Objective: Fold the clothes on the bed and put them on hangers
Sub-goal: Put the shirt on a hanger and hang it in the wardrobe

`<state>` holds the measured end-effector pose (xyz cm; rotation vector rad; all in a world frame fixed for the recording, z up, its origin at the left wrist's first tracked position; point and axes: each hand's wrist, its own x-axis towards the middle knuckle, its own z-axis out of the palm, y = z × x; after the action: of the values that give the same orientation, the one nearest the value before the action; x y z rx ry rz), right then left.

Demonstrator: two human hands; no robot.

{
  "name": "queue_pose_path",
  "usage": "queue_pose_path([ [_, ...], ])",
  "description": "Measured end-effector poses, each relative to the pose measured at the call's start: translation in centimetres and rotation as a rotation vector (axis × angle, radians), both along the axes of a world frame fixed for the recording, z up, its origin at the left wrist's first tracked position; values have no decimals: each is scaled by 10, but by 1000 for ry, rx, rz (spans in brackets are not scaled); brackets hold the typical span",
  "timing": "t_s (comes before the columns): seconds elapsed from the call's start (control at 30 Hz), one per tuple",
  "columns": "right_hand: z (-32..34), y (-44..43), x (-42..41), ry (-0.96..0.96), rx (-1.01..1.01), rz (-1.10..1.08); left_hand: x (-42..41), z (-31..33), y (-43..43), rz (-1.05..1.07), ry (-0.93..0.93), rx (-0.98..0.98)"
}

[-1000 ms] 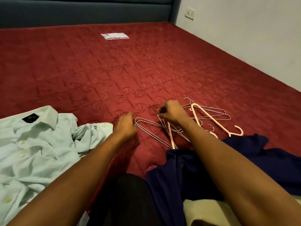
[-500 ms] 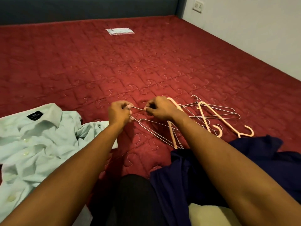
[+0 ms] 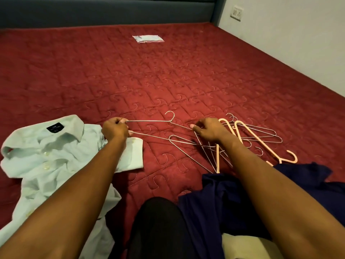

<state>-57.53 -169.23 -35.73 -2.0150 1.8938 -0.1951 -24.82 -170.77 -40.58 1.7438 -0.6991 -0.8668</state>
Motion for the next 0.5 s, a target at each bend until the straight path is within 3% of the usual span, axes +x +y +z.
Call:
queue_pose_path([
  [0.13, 12, 1, 38, -150, -60, 93, 26, 36, -1, -49, 31, -93],
  [0.27, 23, -7, 111, -589, 34, 81, 66, 65, 21, -117, 73, -165],
  [0.4, 30, -17, 179, -657, -54, 150, 125, 69, 43, -31, 134, -159],
  [0.43, 33, -19, 195, -696, -84, 150, 147, 67, 46, 32, 77, -151],
  [0.5, 37, -23, 224, -800, -118, 142, 192, 63, 54, 182, -252, -52],
])
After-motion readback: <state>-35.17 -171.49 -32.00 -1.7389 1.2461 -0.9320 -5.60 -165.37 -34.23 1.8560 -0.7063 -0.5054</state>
